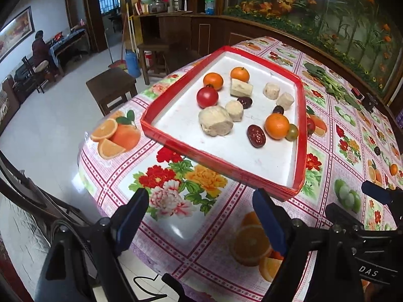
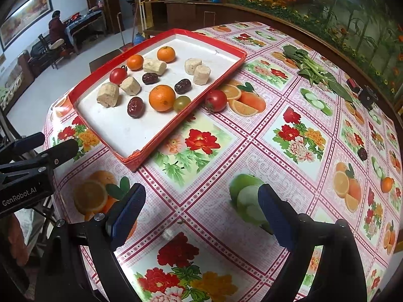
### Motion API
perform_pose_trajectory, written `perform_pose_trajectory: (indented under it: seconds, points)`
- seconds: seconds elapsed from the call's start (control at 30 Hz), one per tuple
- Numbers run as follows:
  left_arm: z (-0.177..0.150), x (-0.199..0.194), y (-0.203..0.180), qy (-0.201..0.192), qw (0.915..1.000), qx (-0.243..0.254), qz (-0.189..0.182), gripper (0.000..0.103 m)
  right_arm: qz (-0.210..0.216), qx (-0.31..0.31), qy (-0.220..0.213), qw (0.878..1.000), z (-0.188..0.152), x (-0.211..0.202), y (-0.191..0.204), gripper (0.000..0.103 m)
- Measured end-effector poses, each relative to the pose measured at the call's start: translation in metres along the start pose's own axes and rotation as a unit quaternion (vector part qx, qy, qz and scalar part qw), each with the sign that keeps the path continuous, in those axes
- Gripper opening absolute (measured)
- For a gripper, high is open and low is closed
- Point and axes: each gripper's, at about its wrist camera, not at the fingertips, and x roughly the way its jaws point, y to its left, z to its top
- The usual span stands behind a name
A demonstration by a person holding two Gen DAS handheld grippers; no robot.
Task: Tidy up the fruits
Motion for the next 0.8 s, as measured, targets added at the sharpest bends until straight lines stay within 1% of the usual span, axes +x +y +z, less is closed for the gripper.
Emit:
perform_pose_trajectory:
  seconds: [0.07,0.2,0.3,0.43,0.8]
  points:
    - [-0.001,-0.001,0.0,-0.001,1.0,0.0,-0.001,0.087,0.0,-0.001,0.001,1.0,0.0,0.0,0.0,0.091]
    - [-0.004,-0.005,-0.004,-0.016,0.9997,0.012,0.012,0.087,-0.001,-0.003,0.003,1.0,-0.002,0.001,0.001,0.091]
    - [-0.005,-0.008,-0.006,-0.022,0.9995,0.018,0.012,0.087,0.0,-0.003,0.003,1.0,-0.002,0.002,0.001,0.091]
    - [-0.006,-0.012,-0.011,-0.037,0.9986,0.029,0.024,0.087,-0.001,-0.004,0.003,1.0,-0.002,0.002,0.002,0.091]
    - [-0.005,-0.009,-0.014,-0.034,0.9987,0.033,0.018,0.088,0.001,0.002,0.005,1.0,0.004,0.005,-0.001,0.091]
